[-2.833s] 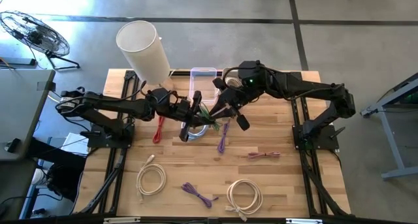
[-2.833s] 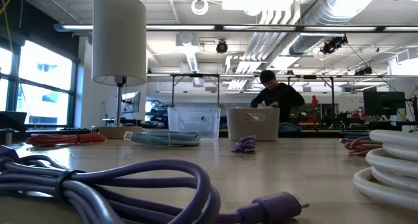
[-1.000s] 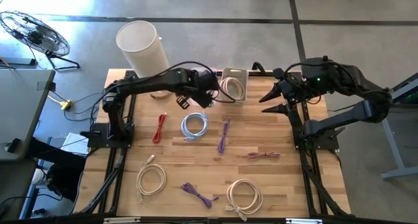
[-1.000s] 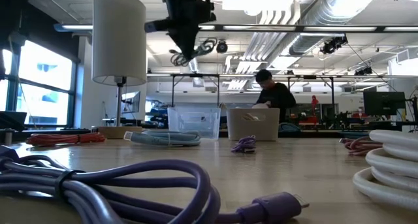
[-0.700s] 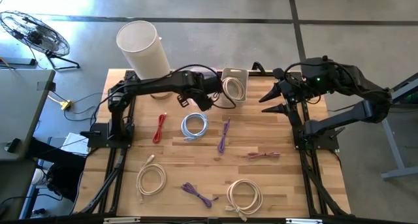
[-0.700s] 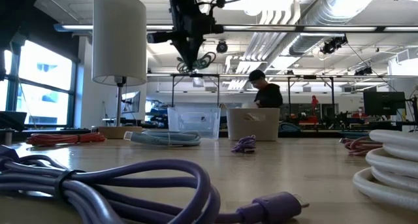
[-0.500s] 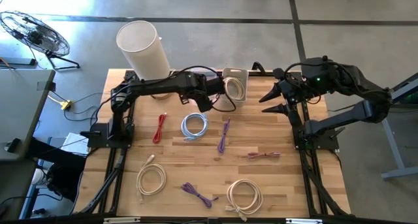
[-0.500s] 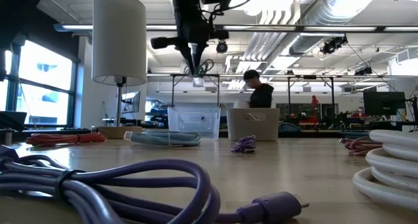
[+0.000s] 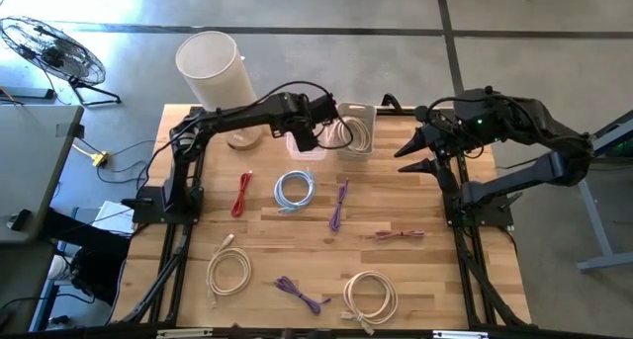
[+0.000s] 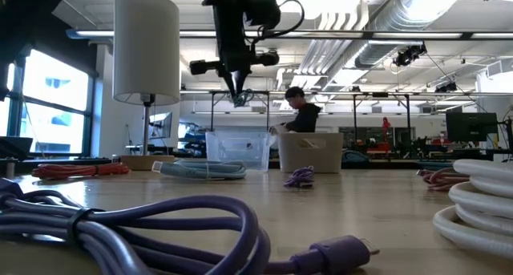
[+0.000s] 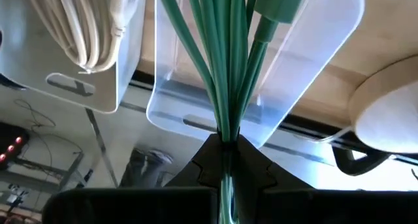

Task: Pick & Place USB Port
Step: Put the green charger cable into the transparent bin

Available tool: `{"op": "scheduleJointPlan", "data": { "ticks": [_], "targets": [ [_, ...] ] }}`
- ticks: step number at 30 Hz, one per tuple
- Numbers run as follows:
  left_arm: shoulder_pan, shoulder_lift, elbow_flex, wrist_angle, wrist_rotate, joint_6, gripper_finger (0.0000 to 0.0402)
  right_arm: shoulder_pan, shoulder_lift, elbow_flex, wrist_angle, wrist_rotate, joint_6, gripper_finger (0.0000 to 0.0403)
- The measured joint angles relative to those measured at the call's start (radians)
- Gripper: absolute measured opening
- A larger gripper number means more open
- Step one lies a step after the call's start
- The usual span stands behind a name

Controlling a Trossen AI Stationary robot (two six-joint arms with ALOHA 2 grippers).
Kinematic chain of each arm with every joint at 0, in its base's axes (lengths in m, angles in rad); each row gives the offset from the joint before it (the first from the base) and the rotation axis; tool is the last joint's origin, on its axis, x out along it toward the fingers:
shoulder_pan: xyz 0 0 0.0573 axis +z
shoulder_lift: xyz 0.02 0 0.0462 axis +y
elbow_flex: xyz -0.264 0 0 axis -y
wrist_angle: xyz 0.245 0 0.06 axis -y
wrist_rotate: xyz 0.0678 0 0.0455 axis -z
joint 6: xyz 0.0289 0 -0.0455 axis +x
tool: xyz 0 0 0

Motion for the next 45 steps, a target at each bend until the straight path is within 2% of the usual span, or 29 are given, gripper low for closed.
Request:
{"op": "scheduleJointPlan", "data": {
  "ticks": [10,19,27,41,45],
  "targets": [
    [0.021,0.028,-0.001,0.047,0.042,0.043,0.0008,0.000,0.000,0.000,0.000,0.001,0.000,0.0153],
    [0.046,0.096,-0.001,0.078,0.003,0.088,0.0008,0.000,0.000,0.000,-0.002,0.002,0.019,0.0153],
    [0.059,0.101,0.000,0.119,-0.002,0.110,0.0008,0.000,0.001,0.000,-0.003,0.002,0.020,0.0153],
    [0.058,0.101,0.000,0.113,0.000,0.105,0.0026,0.000,0.040,0.000,-0.013,0.000,0.027,0.0153],
    [0.058,0.101,0.000,0.108,0.001,0.010,0.0027,0.000,0.042,0.000,-0.015,0.000,0.027,0.0153]
  ]
}}
